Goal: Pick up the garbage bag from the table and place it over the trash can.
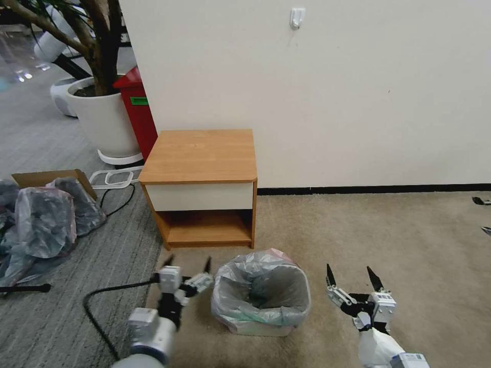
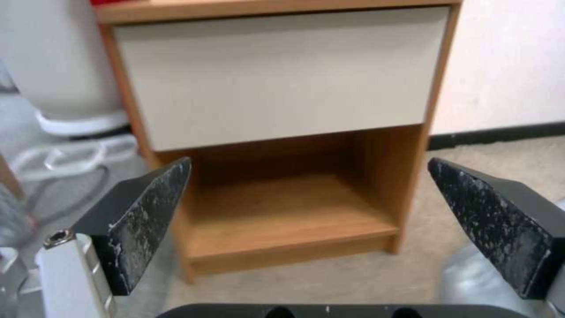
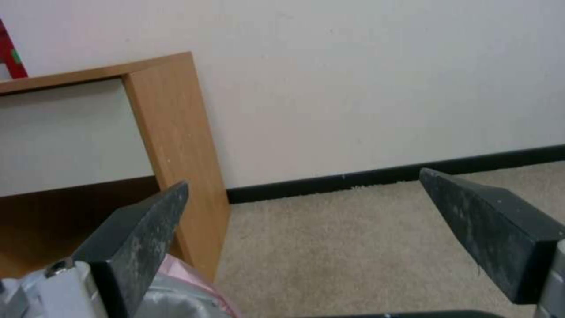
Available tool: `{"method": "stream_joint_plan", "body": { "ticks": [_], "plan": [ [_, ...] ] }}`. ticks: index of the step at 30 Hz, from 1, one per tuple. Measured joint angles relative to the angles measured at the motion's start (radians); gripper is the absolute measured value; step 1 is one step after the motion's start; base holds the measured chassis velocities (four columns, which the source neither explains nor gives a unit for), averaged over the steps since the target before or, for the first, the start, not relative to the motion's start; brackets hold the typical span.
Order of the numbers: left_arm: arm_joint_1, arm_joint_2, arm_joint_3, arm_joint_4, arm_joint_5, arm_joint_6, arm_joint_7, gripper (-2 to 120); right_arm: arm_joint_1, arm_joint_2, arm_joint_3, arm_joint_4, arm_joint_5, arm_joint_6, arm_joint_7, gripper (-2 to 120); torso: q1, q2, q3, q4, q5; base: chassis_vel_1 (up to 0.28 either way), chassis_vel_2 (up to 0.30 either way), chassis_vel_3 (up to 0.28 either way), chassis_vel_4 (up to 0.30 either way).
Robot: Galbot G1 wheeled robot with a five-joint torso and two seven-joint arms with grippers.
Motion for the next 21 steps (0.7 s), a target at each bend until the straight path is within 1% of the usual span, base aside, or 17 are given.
{"method": "stream_joint_plan", "body": {
  "ticks": [1, 2, 4, 5, 6, 8, 9, 10, 11, 14, 21],
  "plan": [
    [0.05, -0.017, -0.065, 0.0, 0.004, -0.034, 0.037, 100, -0.011, 0.003, 0.006, 0.01, -0.006, 0.002, 0.0, 100, 0.0, 0.0, 0.0, -0.0001, 0.0002, 0.0, 0.0, 0.0, 0.0],
    [0.089, -0.029, -0.108, -0.002, 0.005, -0.057, 0.056, 100, -0.023, 0.007, 0.01, 0.019, -0.011, 0.007, -0.001, 100, 0.0, 0.0, 0.0, 0.0, 0.0003, 0.0, 0.0, 0.0, 0.0],
    [0.154, -0.048, -0.166, -0.003, 0.002, -0.096, 0.082, 100, -0.04, 0.013, 0.015, 0.032, -0.021, 0.017, 0.0, 100, 0.0, 0.0, 0.0, 0.0003, 0.0002, 0.0, 0.0, 0.0, 0.0],
    [0.154, -0.048, -0.166, -0.003, 0.002, -0.096, 0.082, 100, -0.04, 0.013, 0.015, 0.032, -0.021, 0.017, 0.0, 100, 0.0, 0.0, 0.0, 0.0003, 0.0002, 0.0, 0.0, 0.0, 0.0],
    [0.18, -0.055, -0.187, -0.003, 0.0, -0.114, 0.091, 100, -0.047, 0.016, 0.017, 0.038, -0.027, 0.023, 0.0, 100, 0.0, 0.0, 0.0, 0.0003, 0.0002, 0.0, 0.0, 0.0, 0.0],
    [0.251, -0.065, -0.229, 0.0, -0.008, -0.171, 0.112, 100, -0.056, 0.025, 0.018, 0.05, -0.039, 0.035, 0.0, 100, 0.0, 0.0, 0.0, 0.0004, 0.0004, 0.0, 0.0, 0.0, 0.0],
    [0.251, -0.065, -0.229, 0.0, -0.008, -0.171, 0.112, 100, -0.056, 0.025, 0.018, 0.05, -0.039, 0.035, 0.0, 100, 0.0, 0.0, 0.0, 0.0004, 0.0004, 0.0, 0.0, 0.0, 0.0],
    [0.285, -0.067, -0.244, 0.003, -0.011, -0.201, 0.12, 100, -0.054, 0.03, 0.017, 0.052, -0.044, 0.037, 0.001, 100, 0.0, 0.0, 0.0, 0.0004, 0.0003, 0.0, 0.0, 0.0, 0.0],
    [0.304, -0.067, -0.248, 0.002, -0.017, -0.211, 0.122, 100, -0.044, 0.034, 0.012, 0.052, -0.052, 0.037, 0.0, 100, 0.0, 0.0, 0.0, 0.0003, 0.0004, 0.0, 0.0, 0.0, 0.0],
    [0.314, -0.067, -0.243, -0.016, -0.022, -0.196, 0.119, 100, -0.046, 0.042, 0.002, 0.052, -0.077, 0.036, -0.001, 100, 0.0, 0.0, 0.0, 0.0, 0.0005, 0.0, 0.0, 0.0, 0.0],
    [0.312, -0.067, -0.237, -0.018, -0.023, -0.187, 0.113, 100, -0.047, 0.043, 0.0, 0.051, -0.084, 0.035, 0.0, 100, 0.0, 0.0, 0.0, 0.0, 0.0003, 0.0, 0.0, 0.0, 0.0]
  ]
}}
